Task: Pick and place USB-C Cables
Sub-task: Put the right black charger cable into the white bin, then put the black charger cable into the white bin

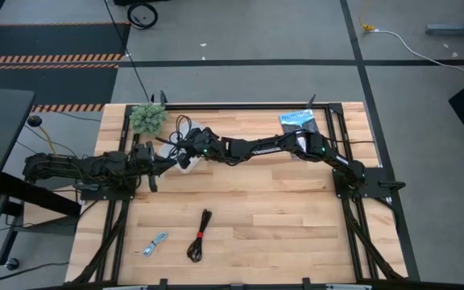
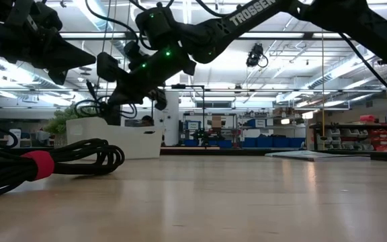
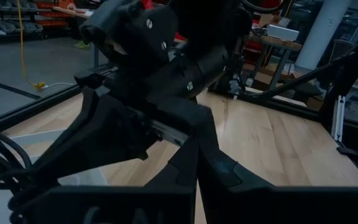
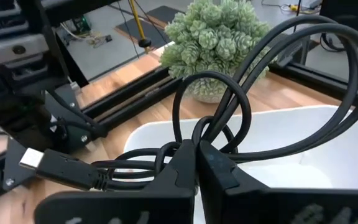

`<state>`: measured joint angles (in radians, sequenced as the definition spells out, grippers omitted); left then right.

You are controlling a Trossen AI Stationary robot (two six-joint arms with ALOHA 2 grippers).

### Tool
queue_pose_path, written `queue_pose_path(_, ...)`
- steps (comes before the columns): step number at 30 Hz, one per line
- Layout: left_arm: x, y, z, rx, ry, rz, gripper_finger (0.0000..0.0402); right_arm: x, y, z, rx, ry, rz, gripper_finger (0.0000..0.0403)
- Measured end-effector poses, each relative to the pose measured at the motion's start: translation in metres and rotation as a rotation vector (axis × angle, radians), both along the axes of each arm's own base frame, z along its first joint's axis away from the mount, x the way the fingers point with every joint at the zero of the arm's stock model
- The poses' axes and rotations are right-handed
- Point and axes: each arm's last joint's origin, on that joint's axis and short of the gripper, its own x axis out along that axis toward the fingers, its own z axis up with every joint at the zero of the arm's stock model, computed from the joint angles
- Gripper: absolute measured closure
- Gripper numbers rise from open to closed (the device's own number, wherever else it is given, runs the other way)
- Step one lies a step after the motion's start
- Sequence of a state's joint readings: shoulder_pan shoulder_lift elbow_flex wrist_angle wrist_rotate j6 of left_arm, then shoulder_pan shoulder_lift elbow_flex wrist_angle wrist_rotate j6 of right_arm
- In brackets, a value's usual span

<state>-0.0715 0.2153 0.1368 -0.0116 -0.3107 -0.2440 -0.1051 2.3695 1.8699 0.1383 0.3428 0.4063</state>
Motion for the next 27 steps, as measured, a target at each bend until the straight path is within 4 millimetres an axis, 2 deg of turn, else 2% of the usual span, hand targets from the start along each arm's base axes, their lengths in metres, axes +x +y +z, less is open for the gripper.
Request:
queue_pose_path(9,0.0,0.0,0.0,0.0,0.0,0.0,0.039,0.0,-0.001,-0.001,0.027,-0.015,-0.04,0.0391)
queue_pose_path(15,0.0,0.0,0.0,0.0,0.0,0.0,0.039,-0.002,-0.001,-0.005,0.025,0.037,-0.027,0.0351)
queue_pose_path(22,0.0,0.0,0.0,0.0,0.0,0.0,0.039,-0.004,0.003,-0.01,0.066,0.111,0.098,0.0297)
queue_pose_path(27,0.0,0.0,0.0,0.0,0.0,0.0,0.039,-0.009,0.024,0.006,-0.004,0.199,0.309,0.0288)
